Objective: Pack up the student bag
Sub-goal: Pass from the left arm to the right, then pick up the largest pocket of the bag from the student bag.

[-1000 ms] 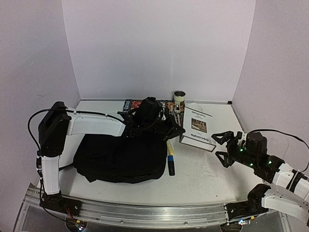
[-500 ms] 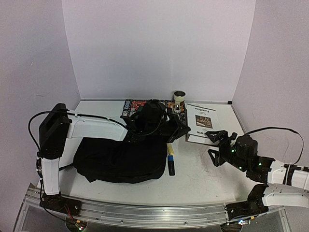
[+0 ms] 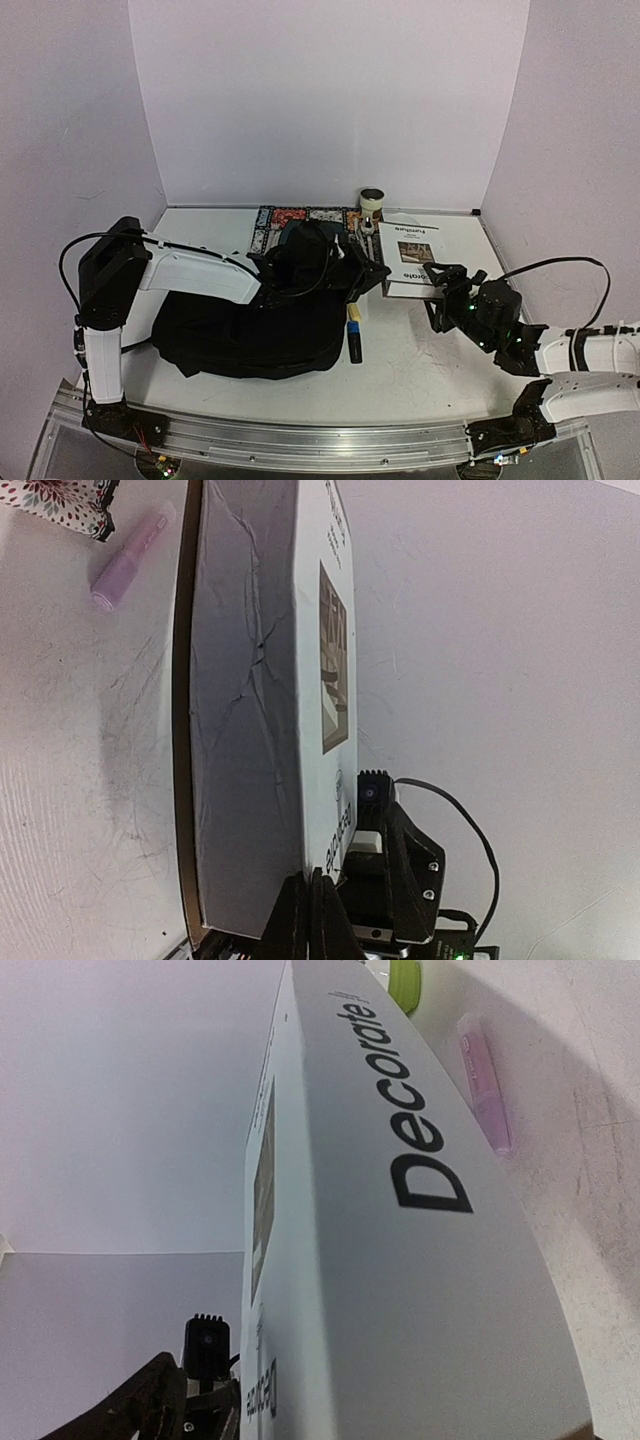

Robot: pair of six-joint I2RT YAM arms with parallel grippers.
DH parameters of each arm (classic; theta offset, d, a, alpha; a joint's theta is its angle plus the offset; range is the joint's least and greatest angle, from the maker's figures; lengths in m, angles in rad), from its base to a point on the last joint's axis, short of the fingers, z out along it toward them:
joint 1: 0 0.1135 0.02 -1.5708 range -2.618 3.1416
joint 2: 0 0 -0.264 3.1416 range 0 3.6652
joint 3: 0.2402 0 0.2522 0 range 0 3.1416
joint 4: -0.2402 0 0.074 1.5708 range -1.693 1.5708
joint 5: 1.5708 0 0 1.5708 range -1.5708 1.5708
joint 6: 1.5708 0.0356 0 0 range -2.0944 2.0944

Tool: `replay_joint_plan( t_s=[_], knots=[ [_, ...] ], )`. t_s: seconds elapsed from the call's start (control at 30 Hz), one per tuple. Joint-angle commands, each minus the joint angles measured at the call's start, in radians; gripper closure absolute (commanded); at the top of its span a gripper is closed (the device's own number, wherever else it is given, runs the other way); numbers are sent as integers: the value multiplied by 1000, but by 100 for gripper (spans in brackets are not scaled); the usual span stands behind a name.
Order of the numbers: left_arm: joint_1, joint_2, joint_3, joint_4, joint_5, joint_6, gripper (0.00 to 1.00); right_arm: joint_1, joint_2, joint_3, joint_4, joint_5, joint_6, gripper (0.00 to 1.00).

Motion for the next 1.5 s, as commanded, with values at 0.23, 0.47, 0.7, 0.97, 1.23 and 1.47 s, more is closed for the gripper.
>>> replay_joint_plan(
  t_s=[0.23, 0.47, 0.7, 0.97, 1.23, 1.47],
  knots=[
    [-19, -105, -47, 162, -13, -44, 100, 10, 94, 42, 245, 39, -37, 31],
    [-26, -117, -76, 186, -8, -51, 100, 10, 95, 66, 283, 32, -102, 51],
    [-24, -182, -152, 191, -50, -27, 84, 10, 79, 84, 287, 10, -169, 65],
    [8, -318, -273, 163, -81, 124, 54, 8, 77, 121, 253, -32, -214, 65],
    [34, -432, -292, -198, -144, 378, 43, -30, 87, 153, 202, -94, -229, 65],
    [29, -425, -154, -574, -232, 612, 35, -94, 107, 165, 184, -182, -225, 65]
  ],
)
